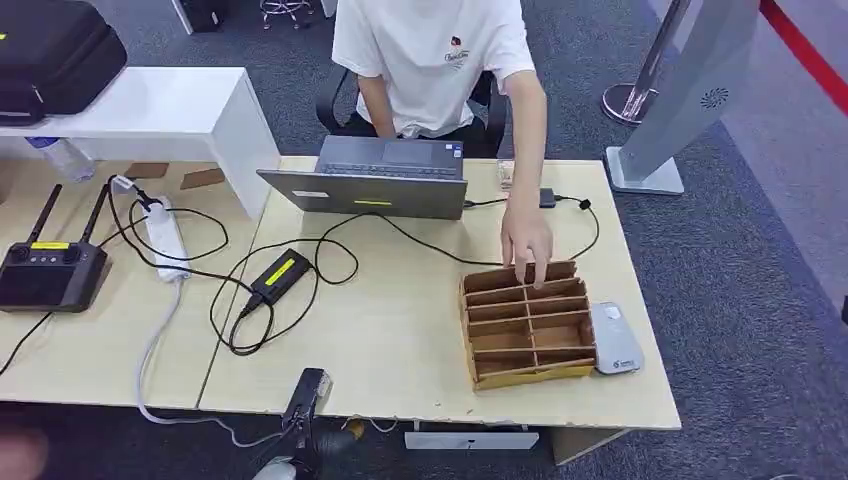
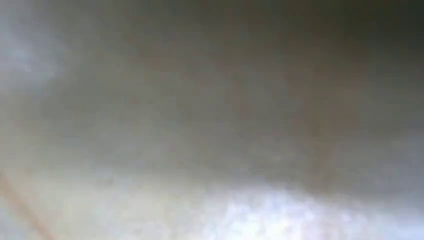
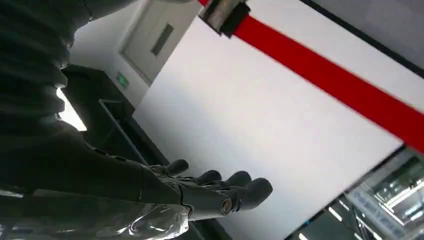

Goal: Pass the card to the sensor for recognition and then transmit it.

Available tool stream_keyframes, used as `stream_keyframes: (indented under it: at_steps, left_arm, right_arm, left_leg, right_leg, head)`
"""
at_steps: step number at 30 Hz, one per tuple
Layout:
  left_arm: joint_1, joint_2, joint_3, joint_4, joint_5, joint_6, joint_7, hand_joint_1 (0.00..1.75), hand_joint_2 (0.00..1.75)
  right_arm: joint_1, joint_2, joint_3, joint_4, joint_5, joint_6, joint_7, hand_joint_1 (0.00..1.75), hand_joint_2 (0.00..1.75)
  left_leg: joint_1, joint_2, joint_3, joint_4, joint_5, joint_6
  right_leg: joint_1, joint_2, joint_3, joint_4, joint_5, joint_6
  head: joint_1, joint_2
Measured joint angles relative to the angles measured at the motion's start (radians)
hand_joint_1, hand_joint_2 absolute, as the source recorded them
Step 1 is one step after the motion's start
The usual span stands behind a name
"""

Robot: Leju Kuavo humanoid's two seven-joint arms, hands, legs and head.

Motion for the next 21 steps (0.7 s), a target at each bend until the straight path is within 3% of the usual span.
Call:
stream_keyframes:
  at_steps: [12,21]
  left_arm:
    - [0.0,0.009,0.0,0.0,0.015,-0.017,-0.001,0.0,1.75]
    - [-0.001,0.014,0.0,0.0,0.018,-0.018,0.0,0.0,1.75]
  right_arm:
    - [0.271,-0.016,-0.156,0.021,-0.06,-0.005,0.007,0.0,1.75]
    - [0.322,-0.016,-0.196,0.031,-0.062,-0.005,0.007,0.0,1.75]
  left_leg:
    - [0.0,0.0,0.001,-0.002,-0.001,-0.001]
    - [0.0,0.003,0.003,-0.002,-0.002,-0.002]
  right_leg:
    - [0.0,0.0,0.0,0.0,-0.002,-0.001]
    - [0.0,0.003,0.0,0.0,-0.002,-0.001]
  head:
    - [0.0,0.0]
    - [0.0,0.0]
